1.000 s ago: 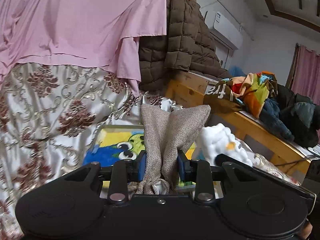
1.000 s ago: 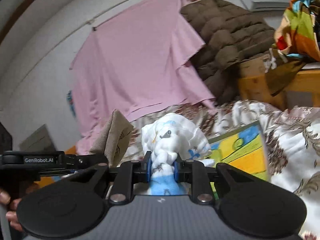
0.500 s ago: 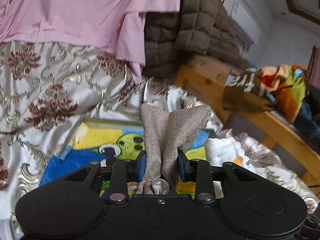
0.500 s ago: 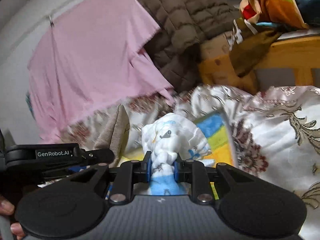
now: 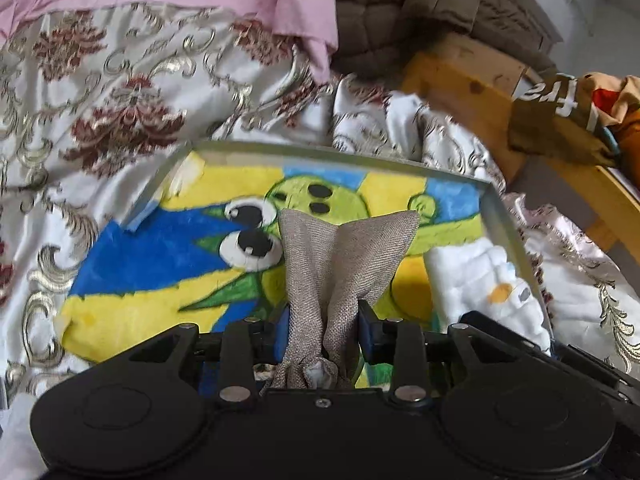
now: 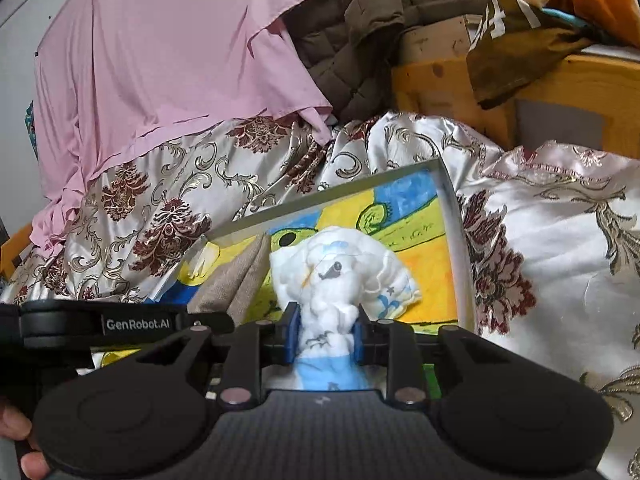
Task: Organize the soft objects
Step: 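Place the pouch and cloth into the frog-picture tray, opening both grippers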
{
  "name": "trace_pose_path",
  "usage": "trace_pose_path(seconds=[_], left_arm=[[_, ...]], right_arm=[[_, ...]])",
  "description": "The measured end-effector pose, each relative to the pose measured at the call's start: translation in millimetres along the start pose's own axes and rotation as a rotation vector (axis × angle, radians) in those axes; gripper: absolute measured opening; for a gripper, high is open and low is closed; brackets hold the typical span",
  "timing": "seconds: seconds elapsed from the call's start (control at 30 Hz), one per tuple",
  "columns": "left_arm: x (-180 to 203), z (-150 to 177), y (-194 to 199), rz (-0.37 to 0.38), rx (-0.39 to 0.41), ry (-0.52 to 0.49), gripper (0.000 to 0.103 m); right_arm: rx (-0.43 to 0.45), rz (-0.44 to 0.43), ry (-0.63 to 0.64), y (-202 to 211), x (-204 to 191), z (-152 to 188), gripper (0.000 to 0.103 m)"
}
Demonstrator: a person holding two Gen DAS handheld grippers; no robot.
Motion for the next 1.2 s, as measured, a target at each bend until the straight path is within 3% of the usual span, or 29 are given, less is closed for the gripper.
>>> trace_pose_path(seconds=[0.2,0.3,0.37,0.43,0.67,0.97,1.2], left_arm=[[-6,4,6,-0.035,-0.003,0.007,0.042],[-7,4,10,-0.05,0.001,0.01,0.051],[-7,2,16,-0.057,0.013,0.011,0.065],[-6,-1,22,-0.064,0.029,0.009,0.073],[-2,-10,61,-0.078,0.091,0.002,0.089],[-15,7,133,-0.08,0.175,0.09,0.098],[-13,27,195,-0.108,0.251,0.046,0.102]], right_arm=[[-0.003,0.036,0.038,2,-2,1,0.043],[-0.005,0.047,0.047,3,-2,1,0.051],[-0.003,0.05,0.043,5,-1,0,0.06],[0.006,0.054,0.047,10,-1,-3,0.066],[0.06,0.064,0.073,42,-7,-15,0.083],[0.143,0.032,0.091,99,-24,-28,0.098],[0.222,-0.008,0.117,146,-45,-30,0.103]])
Point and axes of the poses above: each gripper's, at about its wrist camera, not at the fingertips, and y roughly against the way its jaws point, x to its right, z to its underside, the point moved 6 cm from there along -y, roughly the way its jaws point, and after that the axes turned 4 degrees about z, right-handed, at the moved point
